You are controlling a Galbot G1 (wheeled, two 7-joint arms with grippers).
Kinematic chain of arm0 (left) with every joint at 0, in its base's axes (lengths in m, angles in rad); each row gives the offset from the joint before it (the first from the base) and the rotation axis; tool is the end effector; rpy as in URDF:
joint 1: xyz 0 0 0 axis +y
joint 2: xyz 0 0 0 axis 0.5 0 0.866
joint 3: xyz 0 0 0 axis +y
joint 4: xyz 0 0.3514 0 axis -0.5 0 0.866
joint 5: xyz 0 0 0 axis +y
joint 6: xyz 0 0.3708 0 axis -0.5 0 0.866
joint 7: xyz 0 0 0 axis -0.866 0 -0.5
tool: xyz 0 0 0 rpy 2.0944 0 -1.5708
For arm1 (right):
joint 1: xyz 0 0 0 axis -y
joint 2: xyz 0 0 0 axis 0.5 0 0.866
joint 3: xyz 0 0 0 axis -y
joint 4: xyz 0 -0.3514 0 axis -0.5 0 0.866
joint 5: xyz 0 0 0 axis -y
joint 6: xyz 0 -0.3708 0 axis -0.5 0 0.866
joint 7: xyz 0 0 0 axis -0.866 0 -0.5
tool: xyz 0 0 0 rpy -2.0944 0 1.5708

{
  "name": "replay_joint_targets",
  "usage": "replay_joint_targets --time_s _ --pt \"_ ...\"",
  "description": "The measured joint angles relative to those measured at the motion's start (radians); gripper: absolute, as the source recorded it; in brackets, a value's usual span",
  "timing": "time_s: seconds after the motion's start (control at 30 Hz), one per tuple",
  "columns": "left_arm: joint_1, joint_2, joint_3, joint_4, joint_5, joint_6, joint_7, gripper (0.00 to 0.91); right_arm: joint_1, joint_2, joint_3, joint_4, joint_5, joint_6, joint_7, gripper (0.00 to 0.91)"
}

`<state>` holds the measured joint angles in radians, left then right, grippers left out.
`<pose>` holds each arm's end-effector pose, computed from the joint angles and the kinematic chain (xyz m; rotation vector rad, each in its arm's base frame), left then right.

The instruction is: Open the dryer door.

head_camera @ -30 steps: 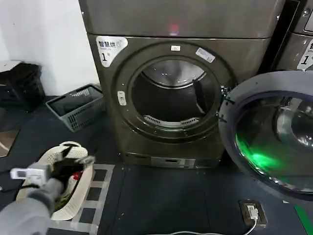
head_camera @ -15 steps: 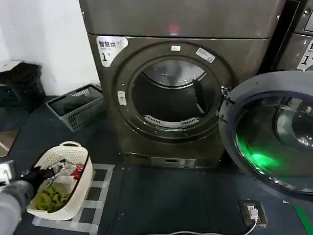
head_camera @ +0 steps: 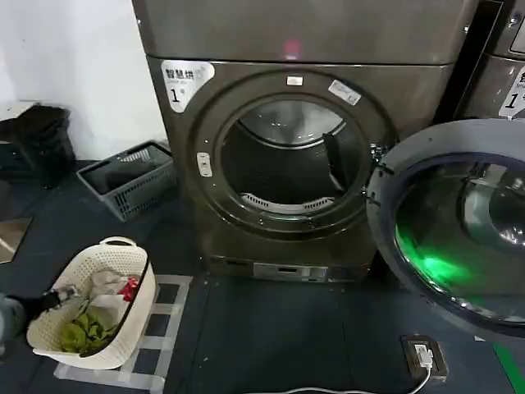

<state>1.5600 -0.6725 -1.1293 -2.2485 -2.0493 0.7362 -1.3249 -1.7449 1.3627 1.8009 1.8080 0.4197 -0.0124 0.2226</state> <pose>0.2337 0.1955 -0.0689 0.6407 -2.1852 0.3976 -0.0404 -0.3922 -0.2105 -1.8748 -2.4565 0.5251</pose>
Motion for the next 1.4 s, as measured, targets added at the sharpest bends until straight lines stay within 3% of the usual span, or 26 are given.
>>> replay_joint_targets --time_s 0.27,0.7,1.4 --pt "-0.099 0.036 0.091 0.110 -0.109 0.000 -0.053 0.907 -0.001 0.006 -0.005 0.010 -0.002 0.024 -0.010 0.907" --pt "-0.271 0.073 0.281 0.328 -0.181 0.000 -0.067 0.907 -0.004 0.018 -0.013 0.030 -0.003 0.038 -0.017 0.907" --pt "-0.329 0.082 0.321 0.388 -0.193 0.000 -0.063 0.907 -0.013 0.028 -0.007 0.024 0.002 0.056 -0.023 0.907"
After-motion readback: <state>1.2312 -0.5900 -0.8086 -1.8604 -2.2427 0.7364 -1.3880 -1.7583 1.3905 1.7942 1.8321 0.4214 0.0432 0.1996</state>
